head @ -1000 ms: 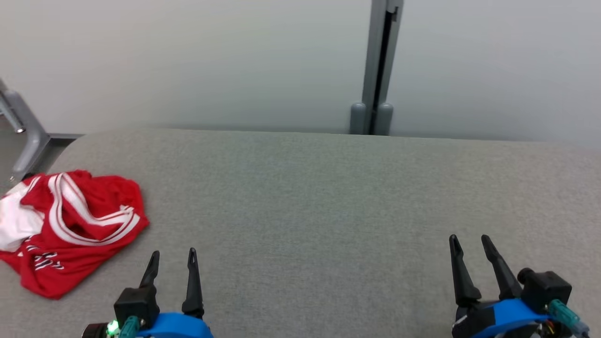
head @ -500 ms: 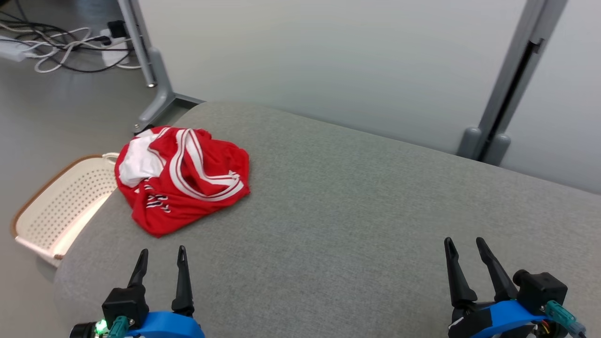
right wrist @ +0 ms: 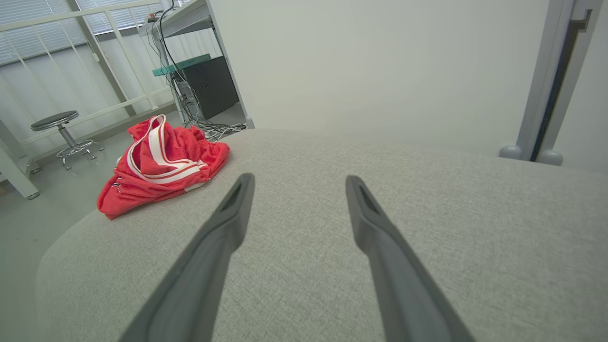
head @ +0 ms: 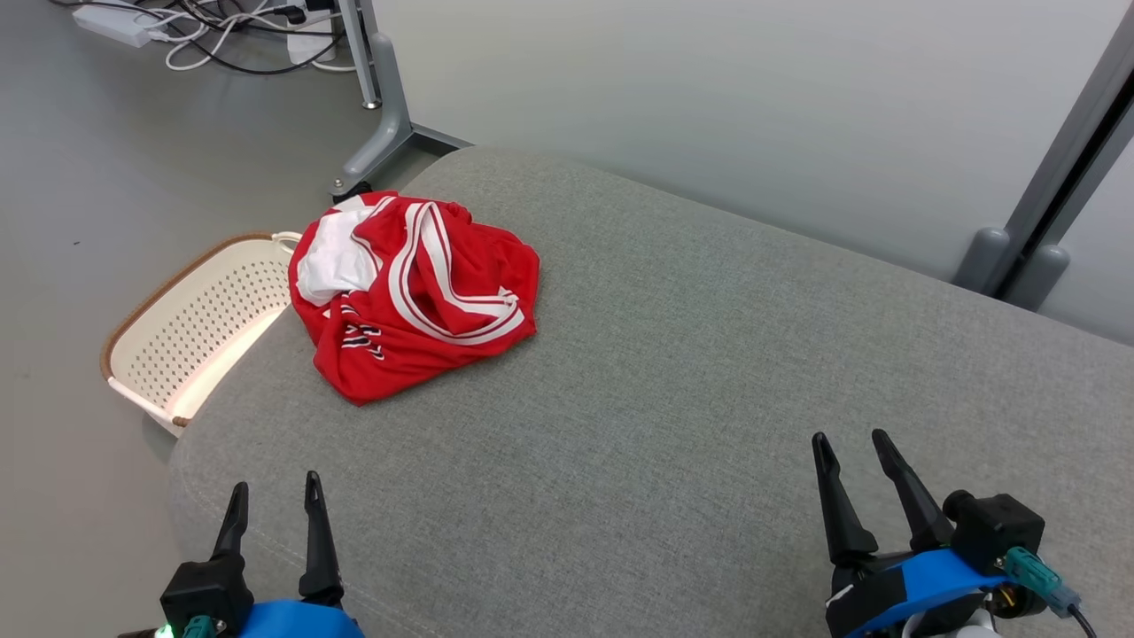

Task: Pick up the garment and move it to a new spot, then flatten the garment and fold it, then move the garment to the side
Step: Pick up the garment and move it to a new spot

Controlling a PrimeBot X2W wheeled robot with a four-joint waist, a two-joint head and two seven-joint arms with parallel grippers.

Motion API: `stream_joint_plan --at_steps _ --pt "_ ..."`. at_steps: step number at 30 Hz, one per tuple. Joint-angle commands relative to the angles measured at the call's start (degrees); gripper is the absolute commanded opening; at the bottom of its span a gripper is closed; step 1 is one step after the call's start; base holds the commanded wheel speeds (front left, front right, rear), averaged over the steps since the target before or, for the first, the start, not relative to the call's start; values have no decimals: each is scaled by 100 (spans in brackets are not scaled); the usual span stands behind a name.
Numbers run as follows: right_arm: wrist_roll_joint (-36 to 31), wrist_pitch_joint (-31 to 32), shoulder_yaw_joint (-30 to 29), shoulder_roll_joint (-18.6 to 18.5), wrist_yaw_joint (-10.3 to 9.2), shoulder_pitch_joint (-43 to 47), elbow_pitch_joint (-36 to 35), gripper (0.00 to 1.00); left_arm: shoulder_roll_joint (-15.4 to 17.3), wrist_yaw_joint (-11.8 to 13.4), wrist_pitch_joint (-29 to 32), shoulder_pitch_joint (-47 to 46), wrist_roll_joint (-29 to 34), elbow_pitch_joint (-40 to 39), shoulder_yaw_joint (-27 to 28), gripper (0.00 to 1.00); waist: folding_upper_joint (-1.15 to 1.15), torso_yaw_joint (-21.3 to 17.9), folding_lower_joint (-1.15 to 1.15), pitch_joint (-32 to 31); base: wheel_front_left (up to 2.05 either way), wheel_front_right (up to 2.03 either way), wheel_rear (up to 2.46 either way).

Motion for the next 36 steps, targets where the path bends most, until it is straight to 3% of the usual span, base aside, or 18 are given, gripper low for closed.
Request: stream_joint_plan --at_steps 1,11,16,21,26,36 --pt "-38 5 20 -35 3 -67 13 100 5 45 -43 46 -25 -50 4 100 0 12 0 31 0 0 0" --pt "-94 44 -71 -36 3 -70 -40 100 117 -8 240 -329 -220 -97 122 100 0 24 0 173 0 0 0" --pt "-86 69 -142 -36 3 37 -122 100 409 -235 753 -1079 -492 5 296 100 0 -7 0 270 0 0 0" --pt "-175 182 -74 -37 3 -41 -309 100 813 -460 1410 -2110 -806 393 547 100 0 -366 0 579 0 0 0" --pt "-331 344 -53 -35 3 -169 -609 100 1055 -515 1948 -2868 -1247 954 899 100 0 -850 0 1018 0 0 0" --pt "-556 640 -57 -35 3 -256 -1281 100 1565 -915 2864 -3507 -1929 1810 1254 100 0 -1687 0 1947 0 0 0"
